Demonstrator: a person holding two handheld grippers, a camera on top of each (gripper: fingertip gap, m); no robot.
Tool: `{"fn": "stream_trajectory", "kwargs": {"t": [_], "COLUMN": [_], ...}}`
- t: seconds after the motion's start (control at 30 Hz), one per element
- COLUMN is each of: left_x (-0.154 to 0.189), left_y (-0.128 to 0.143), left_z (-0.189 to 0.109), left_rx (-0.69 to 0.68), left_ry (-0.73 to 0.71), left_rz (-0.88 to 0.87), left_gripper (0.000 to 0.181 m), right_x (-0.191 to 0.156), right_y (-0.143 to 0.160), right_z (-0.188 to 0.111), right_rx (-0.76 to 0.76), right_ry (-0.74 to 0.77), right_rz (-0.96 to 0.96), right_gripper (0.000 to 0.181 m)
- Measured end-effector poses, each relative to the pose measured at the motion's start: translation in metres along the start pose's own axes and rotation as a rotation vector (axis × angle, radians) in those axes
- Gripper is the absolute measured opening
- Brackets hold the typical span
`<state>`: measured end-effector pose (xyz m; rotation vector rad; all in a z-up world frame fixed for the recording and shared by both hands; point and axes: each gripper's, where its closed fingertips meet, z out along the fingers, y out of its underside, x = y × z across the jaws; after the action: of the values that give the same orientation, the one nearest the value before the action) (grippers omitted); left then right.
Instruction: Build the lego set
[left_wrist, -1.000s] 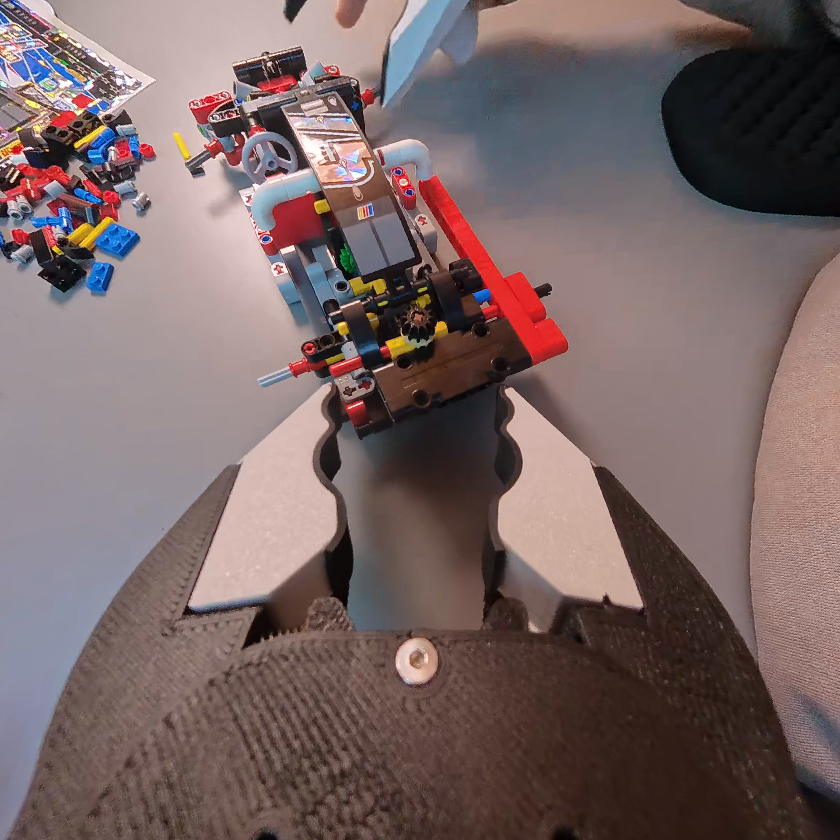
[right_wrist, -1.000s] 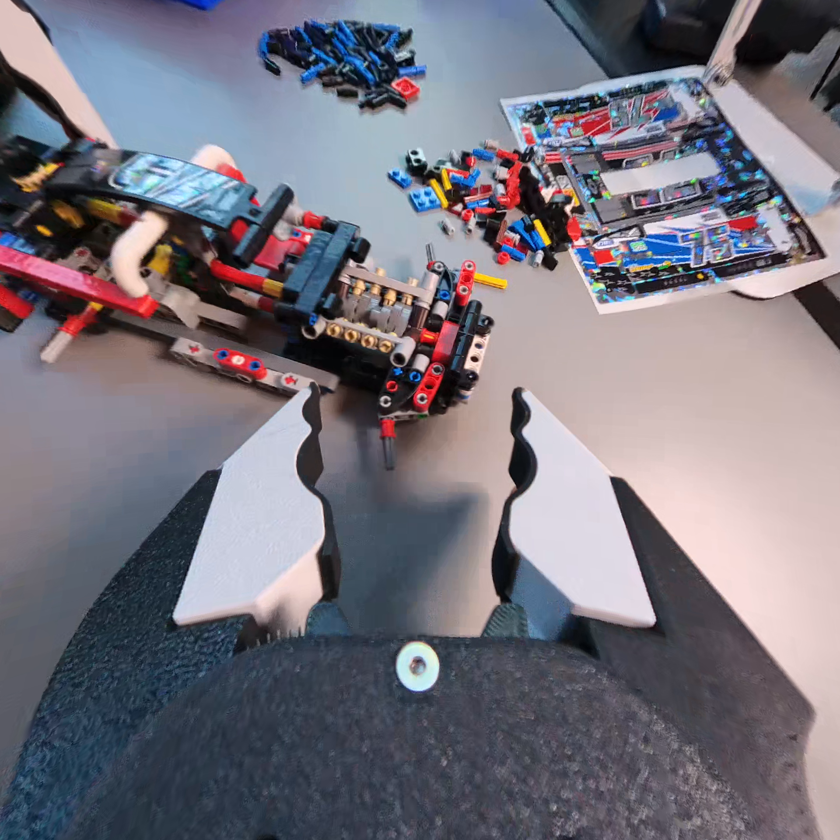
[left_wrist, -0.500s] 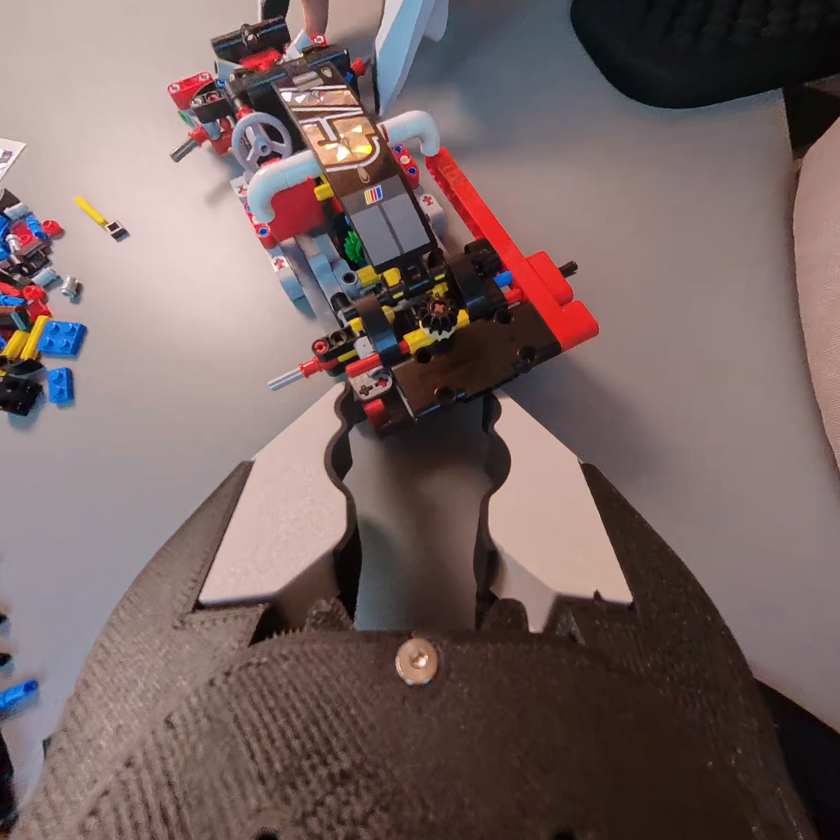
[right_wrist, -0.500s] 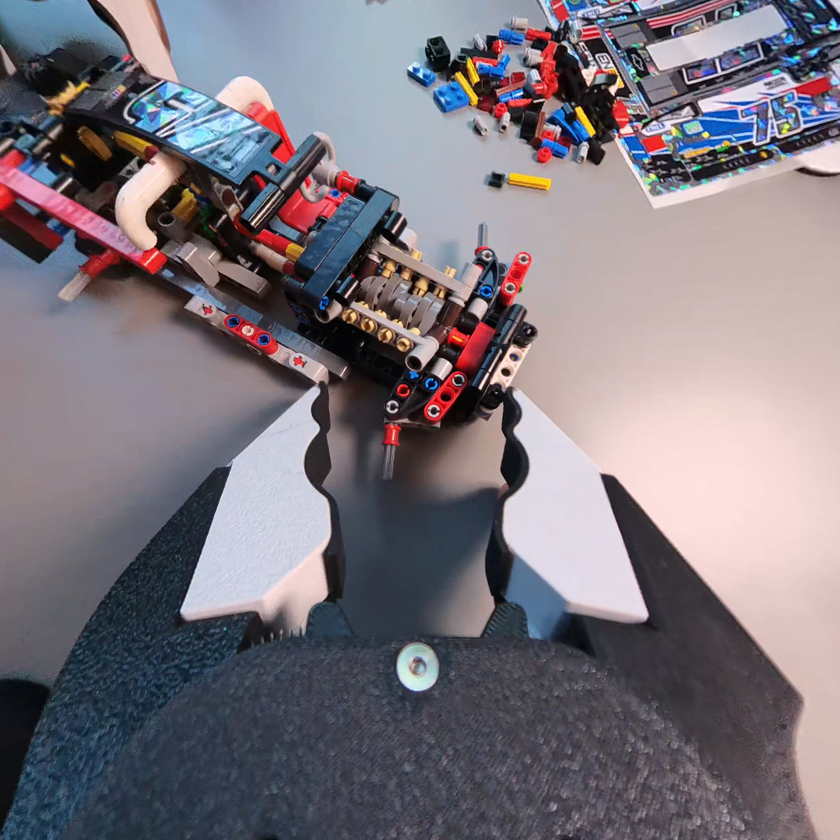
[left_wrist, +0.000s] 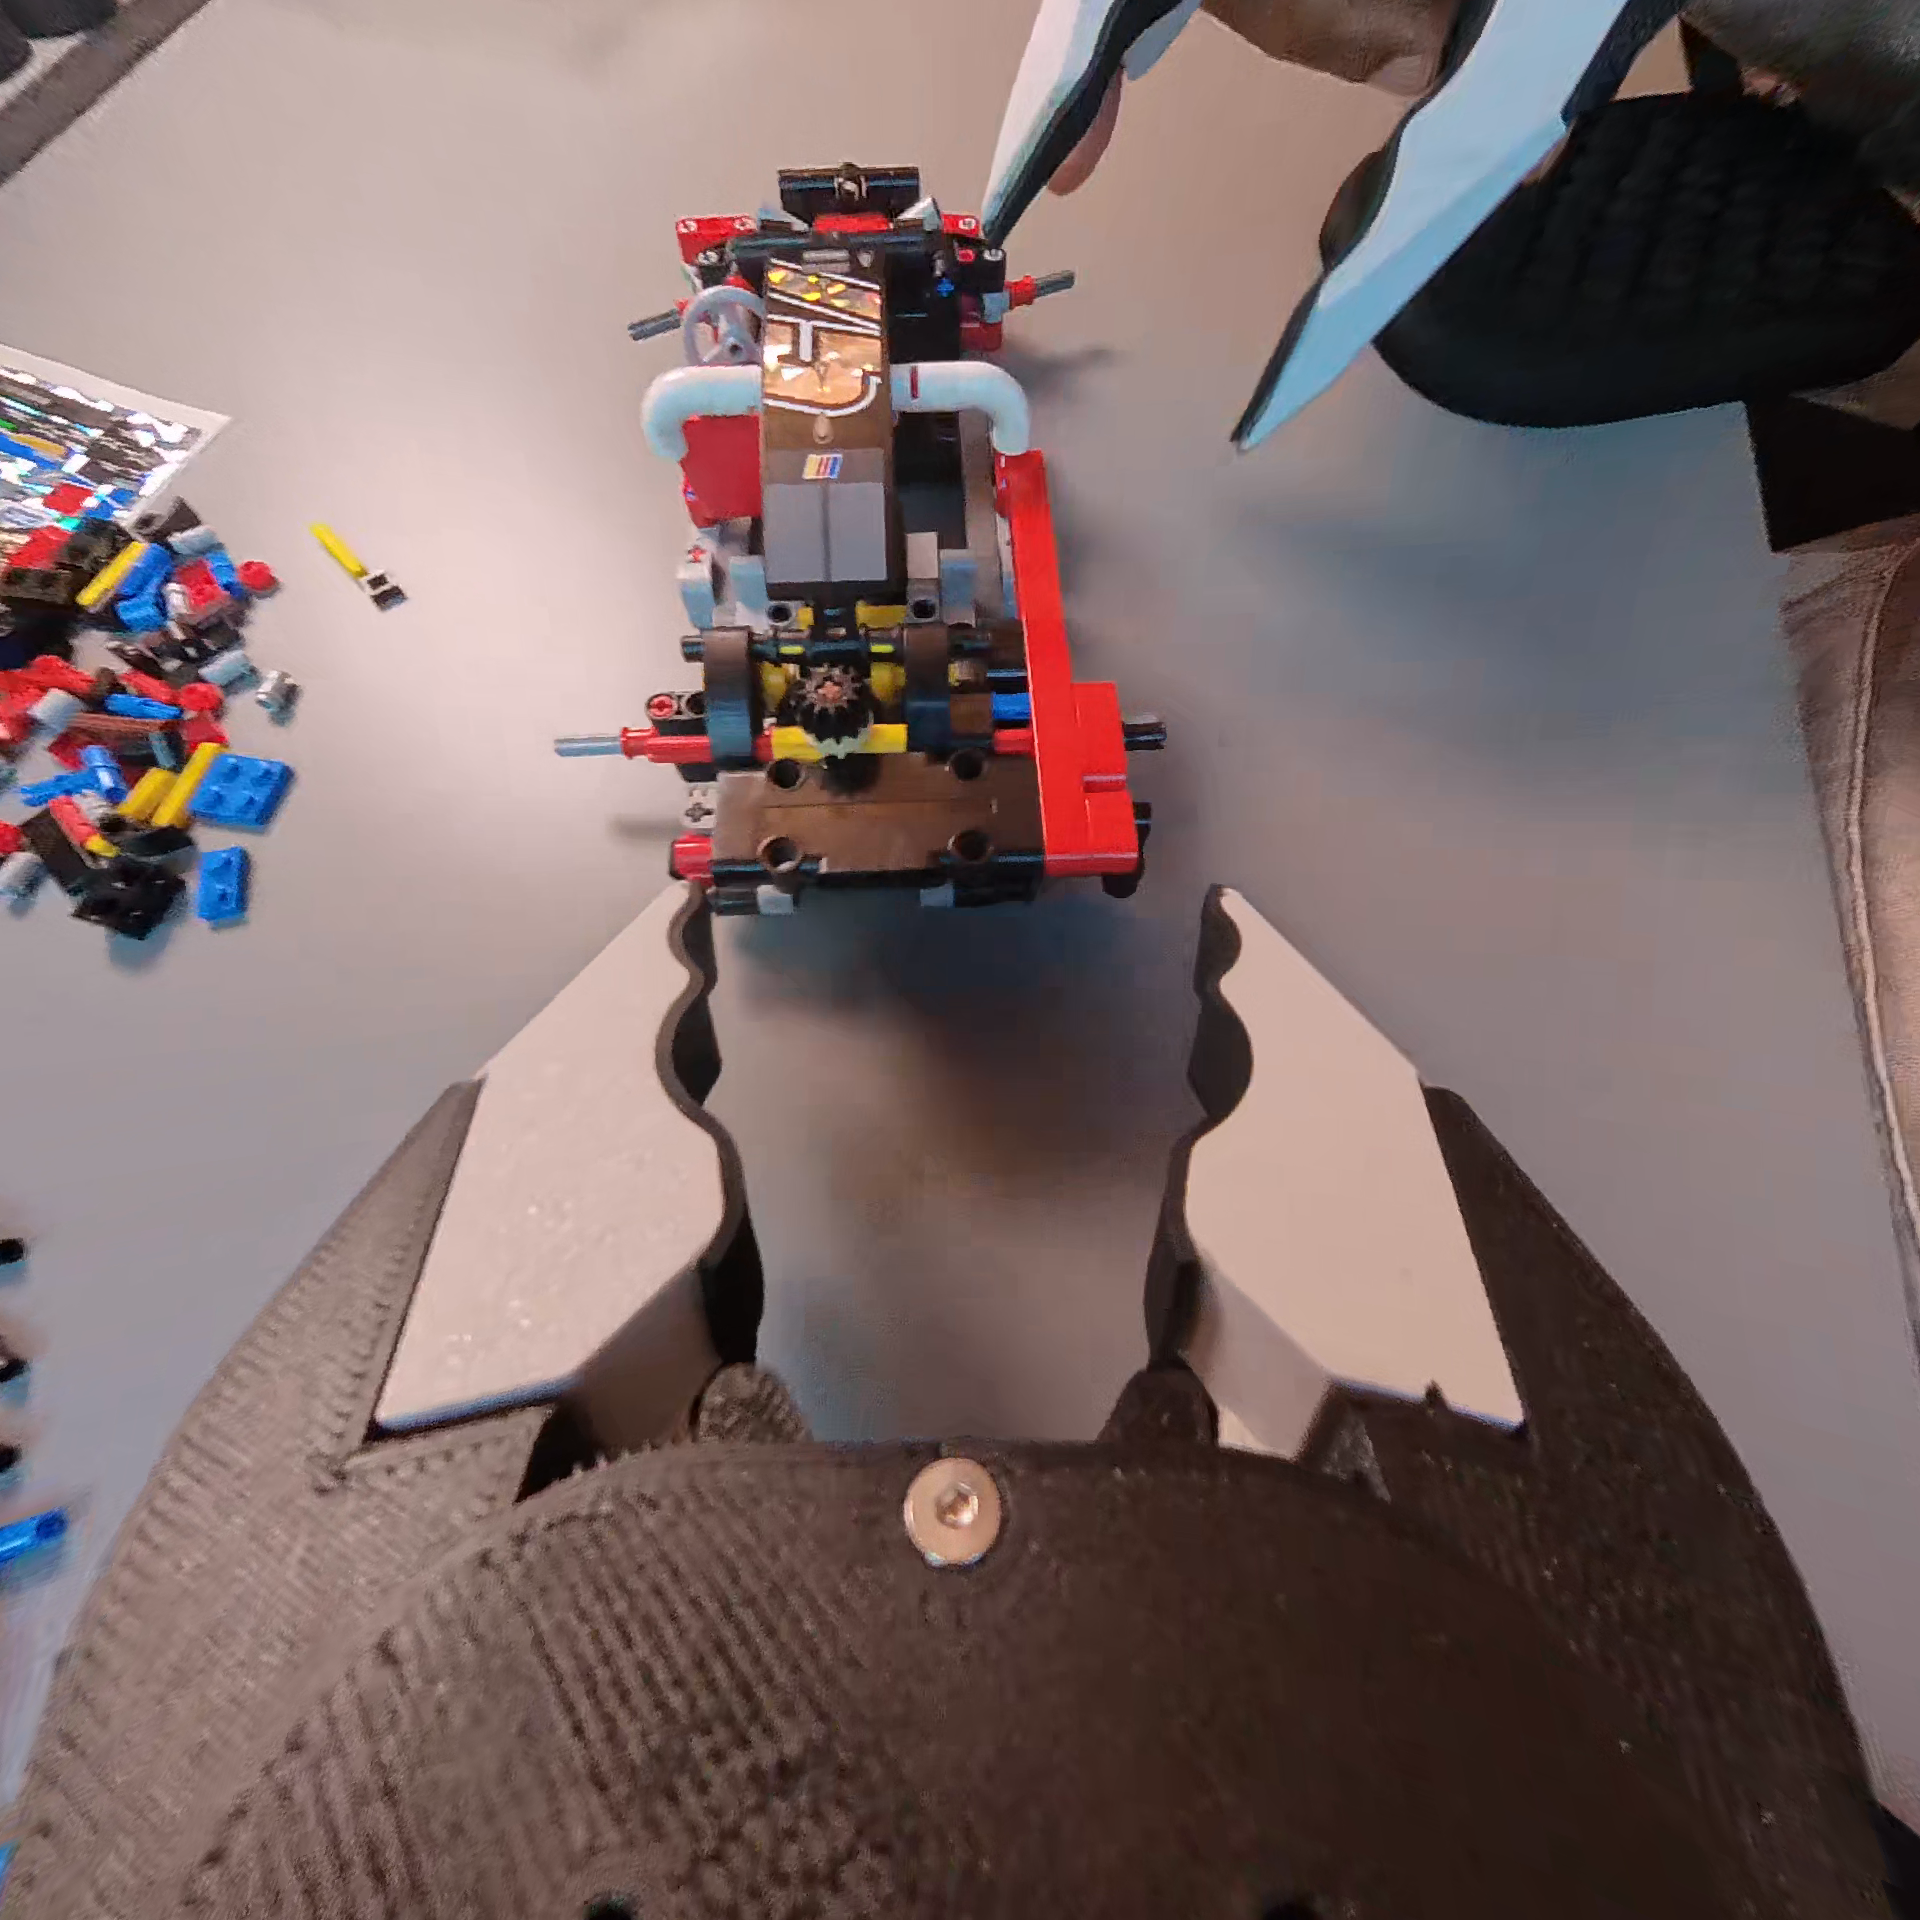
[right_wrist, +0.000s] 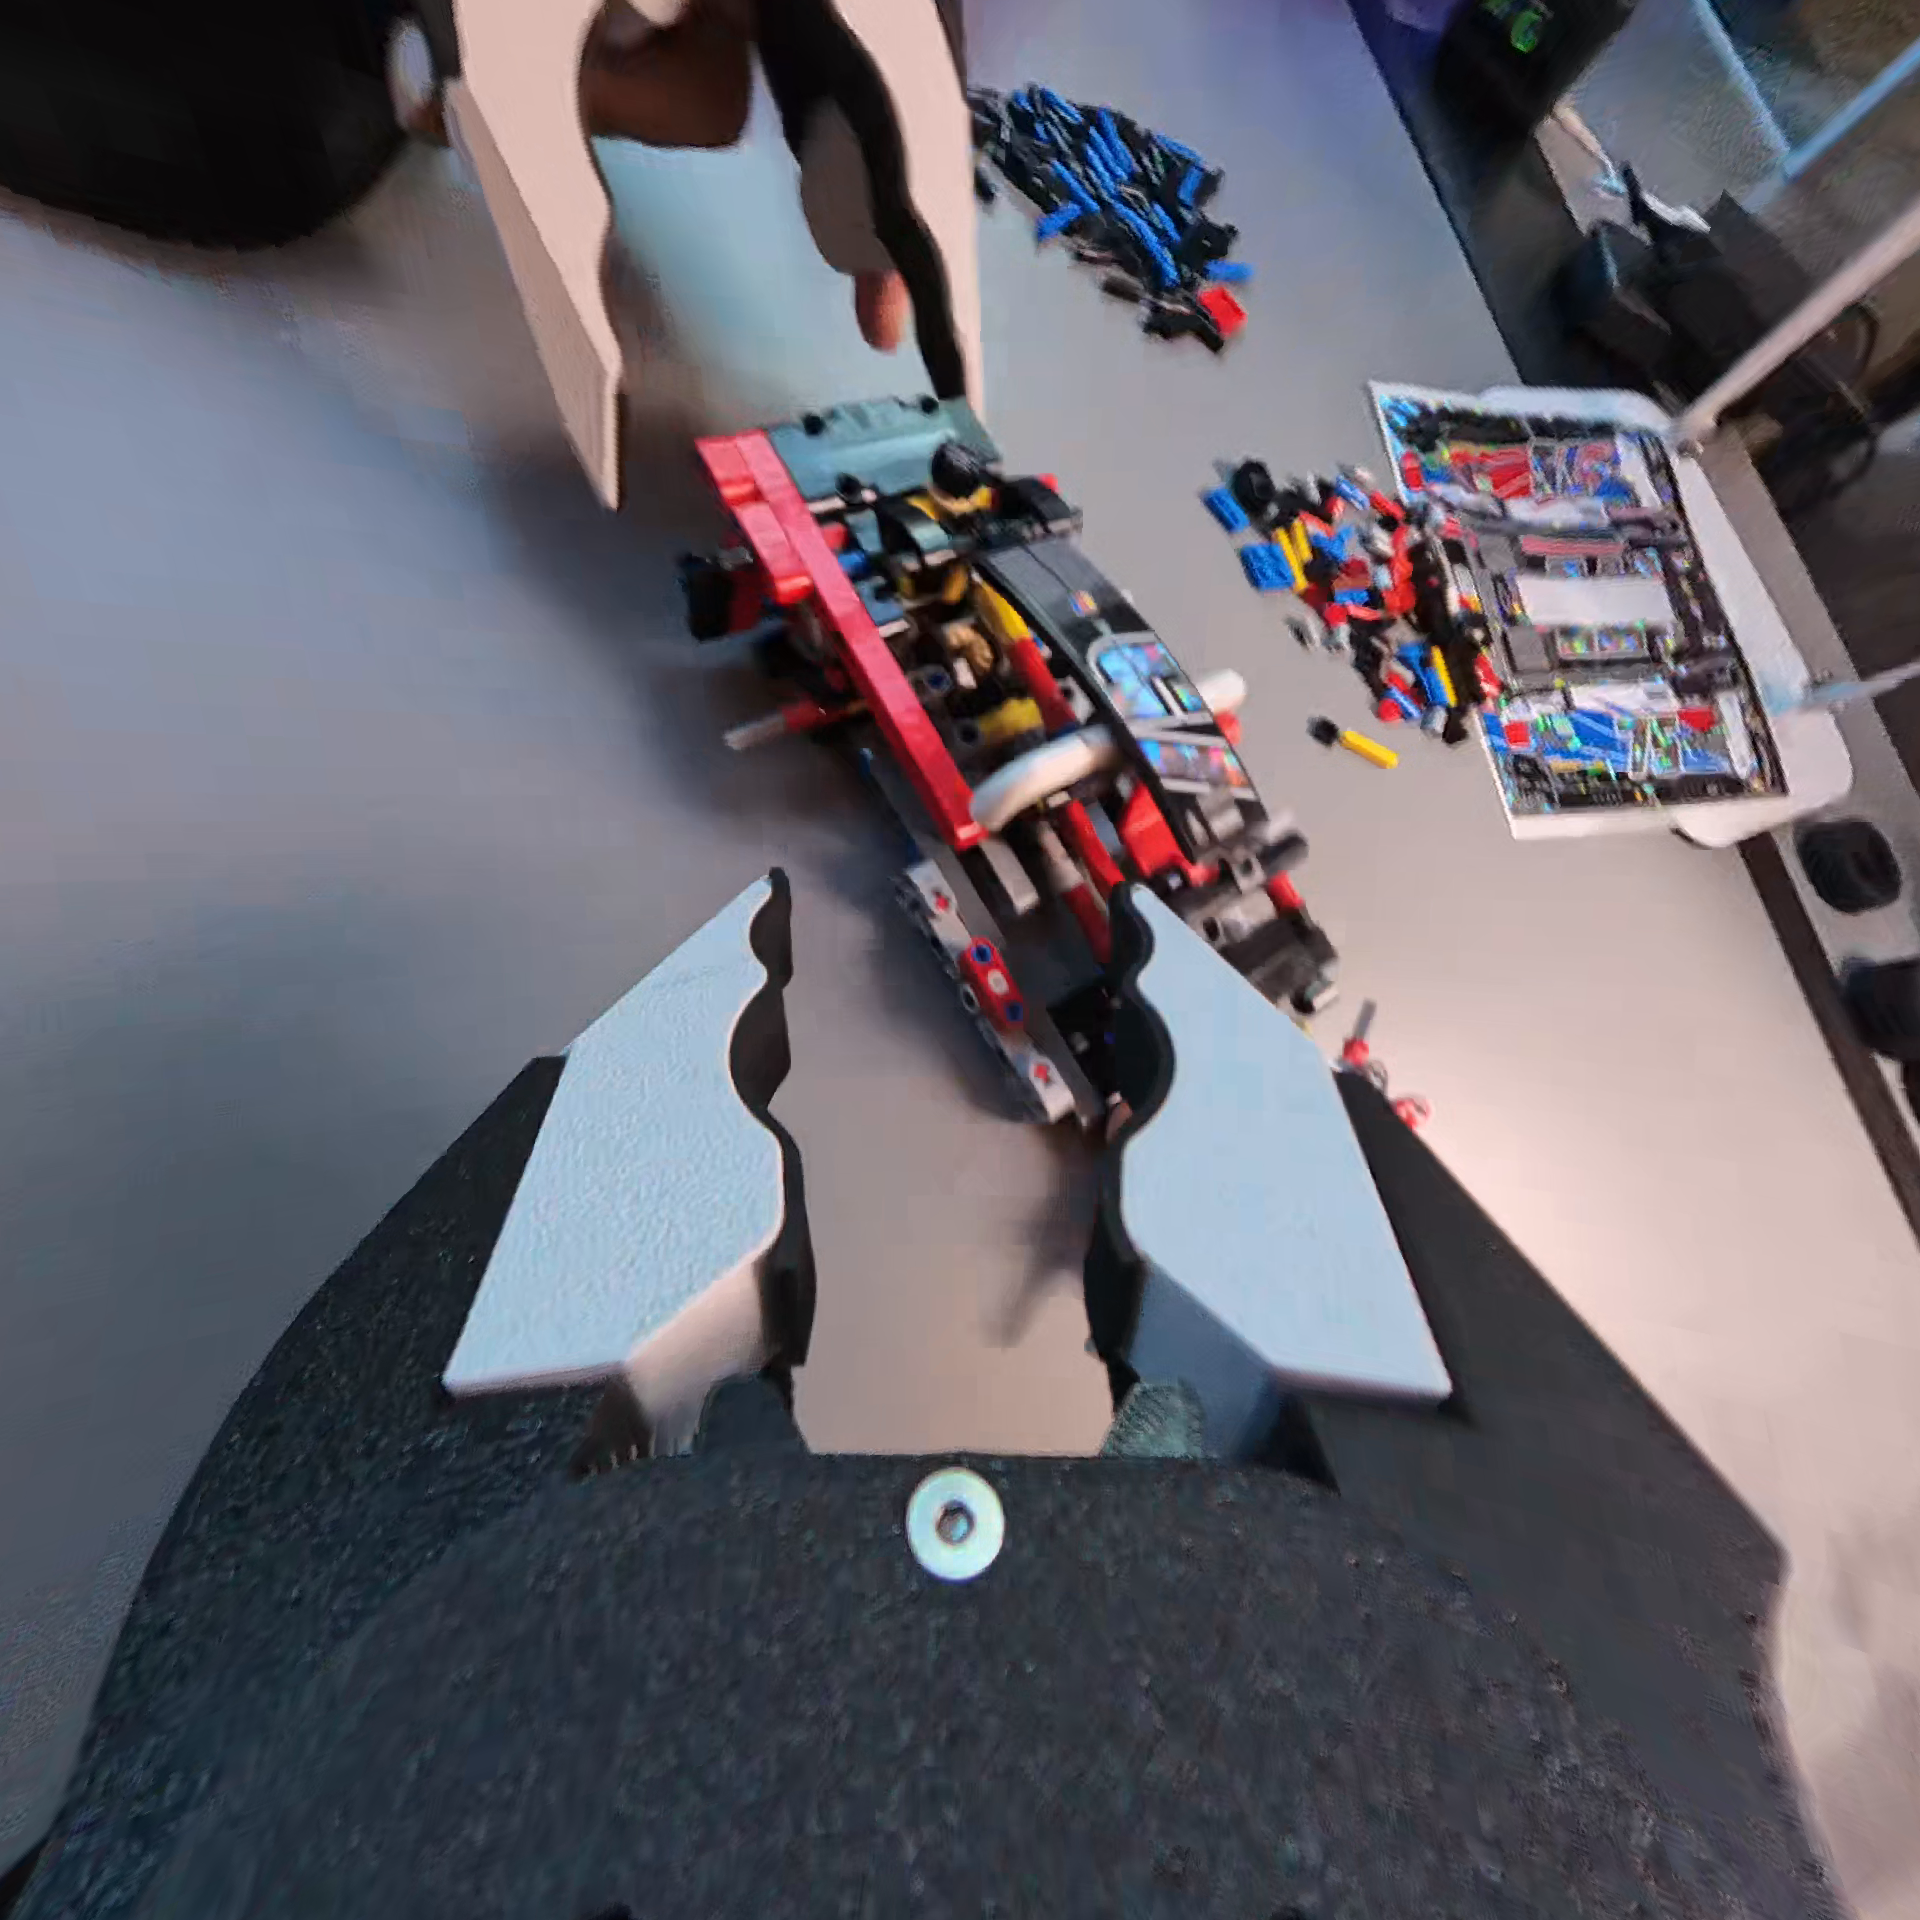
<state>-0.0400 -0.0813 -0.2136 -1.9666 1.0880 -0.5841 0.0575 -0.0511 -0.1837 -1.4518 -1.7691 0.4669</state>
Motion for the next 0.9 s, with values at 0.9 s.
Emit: {"fn": "stream_trajectory", "kwargs": {"t": [0.9], "left_x": [-0.025], "left_y": [-0.001], "left_z": [0.031], "left_rx": [-0.026], "left_ry": [-0.125], "left_rz": [0.066], "left_gripper": [0.098], "right_x": [0.007], "right_y": [-0.038], "right_z": [0.08], "right_rx": [-0.324], "right_ry": [-0.422], "right_rz": [-0.242], "right_gripper": [0.11]}}
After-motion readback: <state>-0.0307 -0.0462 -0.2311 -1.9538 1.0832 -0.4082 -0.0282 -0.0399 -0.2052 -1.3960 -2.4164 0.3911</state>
